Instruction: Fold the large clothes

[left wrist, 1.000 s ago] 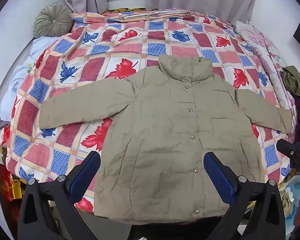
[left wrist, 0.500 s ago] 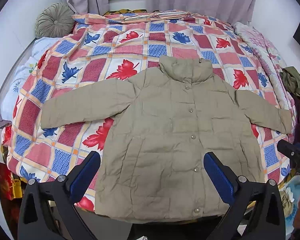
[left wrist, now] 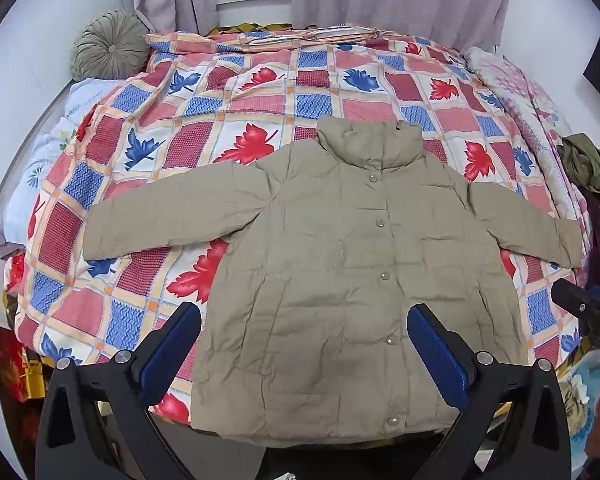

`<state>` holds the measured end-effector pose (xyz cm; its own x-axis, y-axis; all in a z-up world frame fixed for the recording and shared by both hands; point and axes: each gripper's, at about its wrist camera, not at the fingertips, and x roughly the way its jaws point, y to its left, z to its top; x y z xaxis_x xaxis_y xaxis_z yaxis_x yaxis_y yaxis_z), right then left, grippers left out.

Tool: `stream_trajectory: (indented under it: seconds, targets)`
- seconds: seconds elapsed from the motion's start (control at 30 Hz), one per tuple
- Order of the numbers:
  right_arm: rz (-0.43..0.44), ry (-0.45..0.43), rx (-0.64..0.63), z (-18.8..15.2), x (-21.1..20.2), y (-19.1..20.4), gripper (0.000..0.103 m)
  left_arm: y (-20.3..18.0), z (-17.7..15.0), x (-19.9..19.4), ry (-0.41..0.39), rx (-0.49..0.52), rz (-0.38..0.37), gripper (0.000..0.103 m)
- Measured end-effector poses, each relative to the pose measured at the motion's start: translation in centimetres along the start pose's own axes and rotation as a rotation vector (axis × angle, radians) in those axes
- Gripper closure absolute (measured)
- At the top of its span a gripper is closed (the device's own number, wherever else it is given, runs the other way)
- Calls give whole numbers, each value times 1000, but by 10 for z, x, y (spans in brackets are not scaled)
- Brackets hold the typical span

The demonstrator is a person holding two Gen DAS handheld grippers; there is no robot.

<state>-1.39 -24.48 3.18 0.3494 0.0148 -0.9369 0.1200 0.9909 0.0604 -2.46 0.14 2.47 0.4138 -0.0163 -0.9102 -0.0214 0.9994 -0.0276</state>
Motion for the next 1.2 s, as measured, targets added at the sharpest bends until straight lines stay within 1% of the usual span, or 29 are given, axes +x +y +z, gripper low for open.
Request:
stream_trajectory:
  seconds: [0.17,0.23,0.43,0.47,0.5,0.87,0.9,0.93,1.17,1.2]
  targets:
    - [1,1,-1,2,-4,0,0,-3,0,1,2,1,0,0]
    - [0,-2,0,-2,1,0,0,-2,0,0,2,1,0,0]
    - [1,-3,-3,4,-7,2,0,-3,0,1,2,1,1,0]
    - [0,-3,1,0,0,1,0,-3,0,1,2,1,1,0]
    - [0,-4,0,0,-2,1,0,-3,0,1,2,1,0,0]
    - [0,-4,0,1,-7,3,0,-1,2,-5,1,-3,2,0]
    - [0,-6,1,-2,4,0,0,-1,2,-6,1,-4,2,0]
    - [0,-6,1,-2,4,0,0,-2,0,1,2,1,1,0]
    - [1,-6,-2,0,-6,3,0,-1,0,1,2,2,0,0]
    - [-1,-6,1,-1,4,1,0,-1,0,0,2,3,-1,0]
